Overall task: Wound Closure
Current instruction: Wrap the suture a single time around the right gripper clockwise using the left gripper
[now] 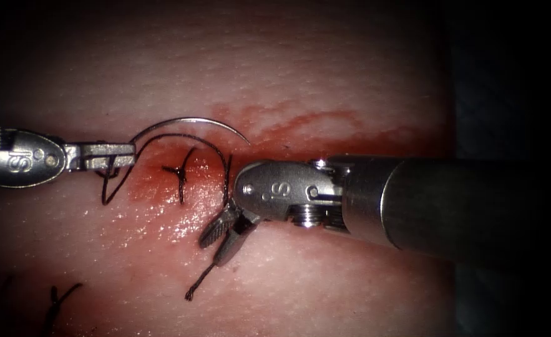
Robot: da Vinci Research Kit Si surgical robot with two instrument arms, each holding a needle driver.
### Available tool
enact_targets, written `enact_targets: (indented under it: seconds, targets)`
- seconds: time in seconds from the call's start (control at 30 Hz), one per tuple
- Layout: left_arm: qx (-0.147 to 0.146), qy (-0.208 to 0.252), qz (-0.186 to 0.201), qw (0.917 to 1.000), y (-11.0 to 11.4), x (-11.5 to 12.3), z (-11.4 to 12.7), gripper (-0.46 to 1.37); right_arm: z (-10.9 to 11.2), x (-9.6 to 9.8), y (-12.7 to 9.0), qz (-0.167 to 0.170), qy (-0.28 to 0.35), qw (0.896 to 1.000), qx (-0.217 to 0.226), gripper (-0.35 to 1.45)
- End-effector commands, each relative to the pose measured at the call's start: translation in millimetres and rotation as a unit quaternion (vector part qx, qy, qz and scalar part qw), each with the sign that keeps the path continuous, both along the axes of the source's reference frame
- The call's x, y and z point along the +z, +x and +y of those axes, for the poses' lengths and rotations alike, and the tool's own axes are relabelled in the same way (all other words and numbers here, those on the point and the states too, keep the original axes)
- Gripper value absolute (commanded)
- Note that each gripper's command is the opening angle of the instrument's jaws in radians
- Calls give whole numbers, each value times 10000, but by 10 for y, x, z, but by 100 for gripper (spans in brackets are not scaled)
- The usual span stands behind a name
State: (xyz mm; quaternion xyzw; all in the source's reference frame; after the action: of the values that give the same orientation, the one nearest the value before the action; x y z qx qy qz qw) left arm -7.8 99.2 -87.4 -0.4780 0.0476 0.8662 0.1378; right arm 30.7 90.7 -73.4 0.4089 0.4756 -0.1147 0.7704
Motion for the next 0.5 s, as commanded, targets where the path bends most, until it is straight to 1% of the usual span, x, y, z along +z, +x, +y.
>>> enact_targets:
  seconds: [0.03,0.23,0.33,0.43,0.47,0.5]
  targets:
    - [-33,3,18,10000,0,-1,1,-35,1,-1,0,-6,2,10000,15,-1]
    - [-261,13,127,9996,0,-8,5,-35,3,-5,0,-6,23,10000,18,10]
    - [-344,28,163,9993,1,-11,7,-35,5,-6,0,-12,27,10000,34,12]
    - [-463,41,220,9987,1,-15,9,-35,9,-8,-1,-51,-11,9999,147,14]
    - [-554,70,250,9981,1,-18,10,-35,12,-9,0,-84,-42,9997,236,13]
    - [-566,72,255,9980,1,-19,11,-35,12,-9,0,-95,-53,9996,266,13]
